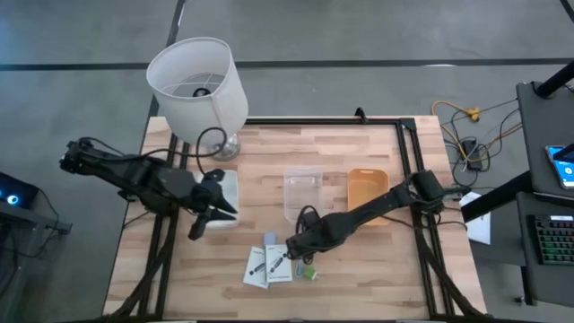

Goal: Pick and place items into bin
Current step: Put the black charger cable into the white bin

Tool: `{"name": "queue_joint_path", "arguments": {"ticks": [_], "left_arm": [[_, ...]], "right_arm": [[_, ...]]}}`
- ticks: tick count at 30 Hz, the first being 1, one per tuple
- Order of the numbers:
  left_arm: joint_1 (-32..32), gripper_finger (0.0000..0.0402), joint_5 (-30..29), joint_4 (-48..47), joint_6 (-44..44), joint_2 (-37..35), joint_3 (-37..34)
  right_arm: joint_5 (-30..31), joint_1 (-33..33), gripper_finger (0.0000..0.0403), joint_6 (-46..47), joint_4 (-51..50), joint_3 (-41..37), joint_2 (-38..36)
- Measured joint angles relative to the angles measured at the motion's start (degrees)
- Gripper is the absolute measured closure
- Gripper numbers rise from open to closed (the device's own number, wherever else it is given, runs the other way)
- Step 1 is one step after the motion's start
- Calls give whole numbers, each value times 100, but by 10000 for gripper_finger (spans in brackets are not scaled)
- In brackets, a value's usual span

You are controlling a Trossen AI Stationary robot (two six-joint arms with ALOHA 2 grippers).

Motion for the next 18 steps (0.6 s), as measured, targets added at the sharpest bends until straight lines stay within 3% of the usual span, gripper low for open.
{"name": "queue_joint_path", "arguments": {"ticks": [7, 18], "left_arm": [[0, 345, 3, 5, 0, -333, -270], [2, 345, 3, -1, 30, -584, -425]], "right_arm": [[-9, -22, 193, 152, -90, 252, 299], [20, -62, 250, 328, -170, 250, 427]]}}
